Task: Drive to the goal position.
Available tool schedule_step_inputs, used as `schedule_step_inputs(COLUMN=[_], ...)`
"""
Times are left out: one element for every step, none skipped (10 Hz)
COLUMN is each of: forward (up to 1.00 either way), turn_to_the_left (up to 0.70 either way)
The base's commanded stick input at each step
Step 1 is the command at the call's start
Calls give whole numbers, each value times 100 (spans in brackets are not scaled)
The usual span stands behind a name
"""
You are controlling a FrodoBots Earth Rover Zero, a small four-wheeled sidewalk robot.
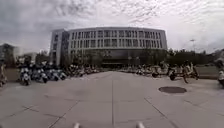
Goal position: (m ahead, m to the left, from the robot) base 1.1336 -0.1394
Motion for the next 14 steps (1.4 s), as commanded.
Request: schedule_step_inputs(forward=[70,70,70,70,70,70,70,70,70,70,70,70,70,70], turn_to_the_left=[0,0,0,0,0,0,0,0,0,0,0,0,0,0])
